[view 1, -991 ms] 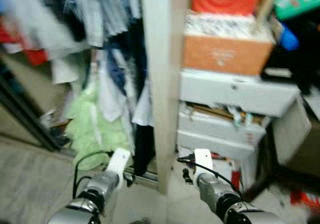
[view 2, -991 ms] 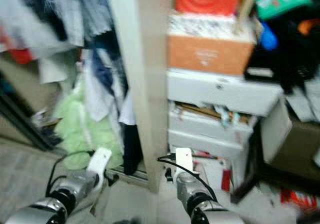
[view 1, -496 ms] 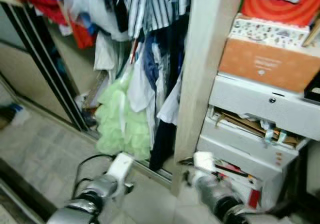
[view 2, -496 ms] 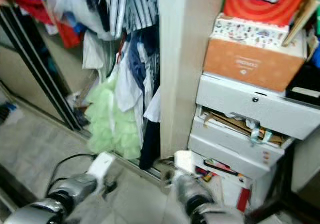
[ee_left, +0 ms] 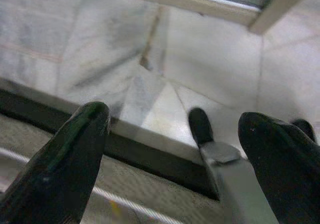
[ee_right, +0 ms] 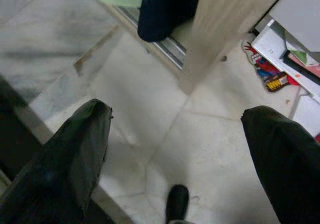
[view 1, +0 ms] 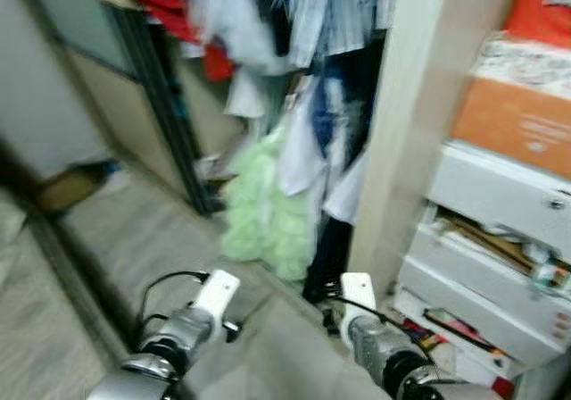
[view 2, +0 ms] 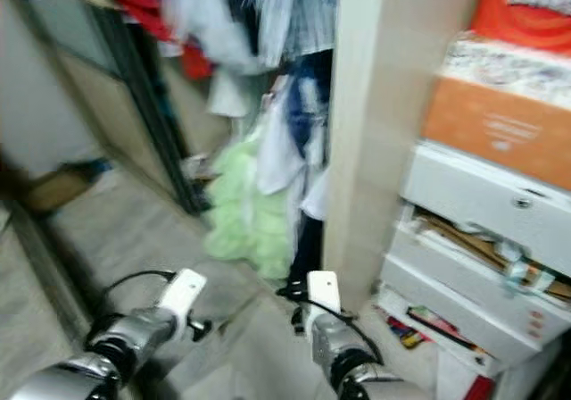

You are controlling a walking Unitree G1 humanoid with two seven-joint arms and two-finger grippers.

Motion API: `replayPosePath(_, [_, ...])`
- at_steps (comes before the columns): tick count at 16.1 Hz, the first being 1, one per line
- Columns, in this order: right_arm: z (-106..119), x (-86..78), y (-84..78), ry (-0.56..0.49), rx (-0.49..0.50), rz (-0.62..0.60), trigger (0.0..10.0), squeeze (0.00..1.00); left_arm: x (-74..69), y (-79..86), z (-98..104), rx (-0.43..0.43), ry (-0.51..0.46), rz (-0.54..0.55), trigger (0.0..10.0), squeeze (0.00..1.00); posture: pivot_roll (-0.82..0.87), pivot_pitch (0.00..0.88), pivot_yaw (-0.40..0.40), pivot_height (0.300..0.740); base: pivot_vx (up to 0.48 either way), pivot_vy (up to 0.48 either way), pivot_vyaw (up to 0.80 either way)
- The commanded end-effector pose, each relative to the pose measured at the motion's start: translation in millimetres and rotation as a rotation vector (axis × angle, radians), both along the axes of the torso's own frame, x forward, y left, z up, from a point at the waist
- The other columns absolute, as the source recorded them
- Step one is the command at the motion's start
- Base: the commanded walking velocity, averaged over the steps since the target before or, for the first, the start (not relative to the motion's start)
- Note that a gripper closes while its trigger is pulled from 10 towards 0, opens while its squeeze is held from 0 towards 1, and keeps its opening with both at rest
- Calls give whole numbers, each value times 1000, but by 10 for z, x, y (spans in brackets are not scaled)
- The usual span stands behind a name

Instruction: Clean up the room

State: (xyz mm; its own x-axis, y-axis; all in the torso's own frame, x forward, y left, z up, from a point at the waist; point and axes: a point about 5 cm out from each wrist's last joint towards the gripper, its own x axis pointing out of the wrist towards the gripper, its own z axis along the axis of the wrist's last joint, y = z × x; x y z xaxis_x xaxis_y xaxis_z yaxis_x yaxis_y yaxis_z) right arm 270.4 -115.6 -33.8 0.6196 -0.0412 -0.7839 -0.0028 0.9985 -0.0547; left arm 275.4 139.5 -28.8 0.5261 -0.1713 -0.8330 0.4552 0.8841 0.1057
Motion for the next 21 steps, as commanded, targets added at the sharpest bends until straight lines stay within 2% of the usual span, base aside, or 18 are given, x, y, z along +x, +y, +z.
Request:
replayPosePath(1, [41, 48, 18, -18, -8, 16, 10000, 0, -14, 79, -12, 26, 2, 9, 10000, 0, 80, 20, 27, 740, 0, 0, 800])
replayPosePath(8, [50, 58, 37, -43, 3, 30, 10000, 0, -15, 75, -15, 23, -10, 20, 10000, 0, 78, 33, 25, 740, 0, 0, 800])
replayPosePath(10, [93, 106, 55, -77, -2, 47, 10000, 0, 35, 86, 23, 8, -55, 63, 10000, 0, 79, 36, 24, 740, 0, 0, 800])
replayPosePath(12, [307, 324, 116, -210, -11, 89, 10000, 0, 217, 116, 189, -37, -198, 138, 10000, 0, 85, 45, 18, 740, 0, 0, 800])
replayPosePath(14, [535, 520, 198, -325, -8, 139, 10000, 0, 310, 154, 295, -92, -285, 189, 10000, 0, 79, 47, 15, 740, 0, 0, 800])
replayPosePath(16, [744, 666, 257, -438, 17, 182, 10000, 0, 395, 180, 410, -192, -374, 277, 10000, 0, 65, 52, 13, 740, 0, 0, 791])
replayPosePath(19, [853, 705, 246, -556, 34, 235, 10000, 0, 430, 136, 489, -275, -451, 317, 10000, 0, 44, 59, 14, 740, 0, 0, 0])
replayPosePath(21, [806, 619, 106, -625, 30, 261, 10000, 0, 401, 58, 493, -336, -492, 340, 10000, 0, 33, 63, 6, 740, 0, -124, 0])
